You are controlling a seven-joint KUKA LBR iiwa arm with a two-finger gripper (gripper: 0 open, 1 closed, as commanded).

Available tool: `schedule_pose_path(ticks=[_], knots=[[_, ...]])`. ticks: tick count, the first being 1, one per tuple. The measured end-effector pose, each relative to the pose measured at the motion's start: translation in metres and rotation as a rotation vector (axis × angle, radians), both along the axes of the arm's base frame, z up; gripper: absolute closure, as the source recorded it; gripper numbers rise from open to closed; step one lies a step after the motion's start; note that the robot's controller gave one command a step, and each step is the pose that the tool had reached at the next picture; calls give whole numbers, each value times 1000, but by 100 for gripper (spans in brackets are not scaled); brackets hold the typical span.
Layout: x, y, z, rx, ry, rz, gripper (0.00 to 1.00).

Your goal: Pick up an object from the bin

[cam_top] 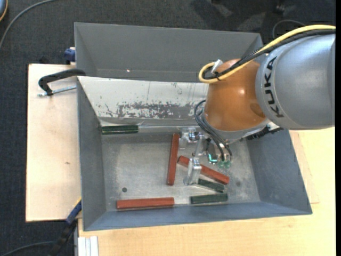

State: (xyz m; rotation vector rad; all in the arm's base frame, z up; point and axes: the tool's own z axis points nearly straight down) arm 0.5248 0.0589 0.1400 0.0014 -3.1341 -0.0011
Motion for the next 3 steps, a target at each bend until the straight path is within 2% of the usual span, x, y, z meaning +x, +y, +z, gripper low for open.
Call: schedule_pose_path(ticks=[1, 2, 3], knots=[[47, -54, -74, -2, -10, 26, 0], [47, -50, -69, 1, -12, 28, 100], [65, -1, 85, 3, -23, 6, 100]])
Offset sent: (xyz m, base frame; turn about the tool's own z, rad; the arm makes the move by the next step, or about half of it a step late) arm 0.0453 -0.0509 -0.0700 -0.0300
